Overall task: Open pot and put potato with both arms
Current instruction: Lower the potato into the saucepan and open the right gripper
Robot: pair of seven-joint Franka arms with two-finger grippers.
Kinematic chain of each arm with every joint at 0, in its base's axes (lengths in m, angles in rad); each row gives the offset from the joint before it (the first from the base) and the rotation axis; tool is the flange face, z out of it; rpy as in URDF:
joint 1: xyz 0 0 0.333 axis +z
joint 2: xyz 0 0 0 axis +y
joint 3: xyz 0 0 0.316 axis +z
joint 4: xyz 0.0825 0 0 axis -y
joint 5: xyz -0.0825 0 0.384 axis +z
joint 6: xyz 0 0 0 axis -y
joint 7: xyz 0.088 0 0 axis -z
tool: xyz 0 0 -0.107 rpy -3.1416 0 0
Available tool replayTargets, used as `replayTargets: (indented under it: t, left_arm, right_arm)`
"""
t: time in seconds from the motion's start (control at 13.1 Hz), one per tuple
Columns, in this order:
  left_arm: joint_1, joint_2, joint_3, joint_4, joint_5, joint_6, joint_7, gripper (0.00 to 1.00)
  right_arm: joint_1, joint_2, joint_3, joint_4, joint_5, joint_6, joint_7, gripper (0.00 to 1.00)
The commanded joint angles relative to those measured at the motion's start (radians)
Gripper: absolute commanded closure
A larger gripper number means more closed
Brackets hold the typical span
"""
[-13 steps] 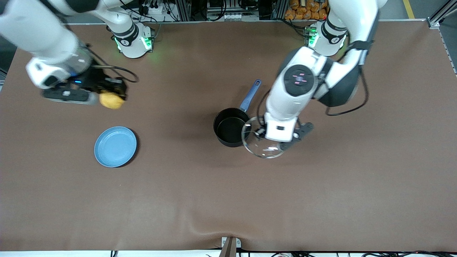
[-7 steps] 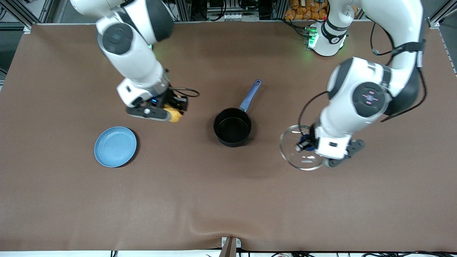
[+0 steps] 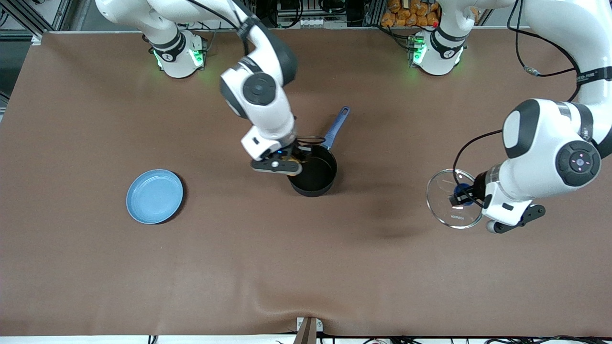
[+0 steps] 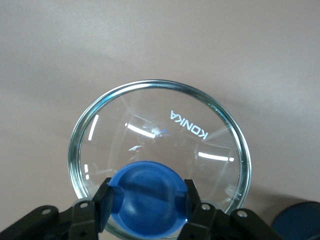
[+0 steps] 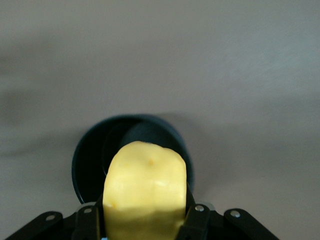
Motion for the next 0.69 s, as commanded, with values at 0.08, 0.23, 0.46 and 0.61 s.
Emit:
replayTargets:
  t: [0.08, 0.23, 0.46, 0.61]
  left_arm:
    - [0.077, -0.045, -0.013, -0.149, -0.005, 0.134, 0.156, 1.00]
    - [0.089, -0.057, -0.013, -0.232, -0.005, 0.221, 0.179, 1.00]
    - [0.097, -0.060, -0.011, -0.310, -0.005, 0.326, 0.239, 1.00]
    - [0.103, -0.063, -0.011, -0.356, -0.005, 0.376, 0.241, 1.00]
  right_arm:
    - [0.038, 0.112, -0.013, 0.088, -0.010, 0.006, 0.042, 1.00]
    - [0.053, 0.138, -0.013, 0.088, -0.032, 0.010, 0.042, 1.00]
    - [0.071, 0.176, -0.013, 0.088, -0.054, 0.058, 0.050, 1.00]
    - [0.079, 0.199, -0.015, 0.088, -0.056, 0.085, 0.053, 1.00]
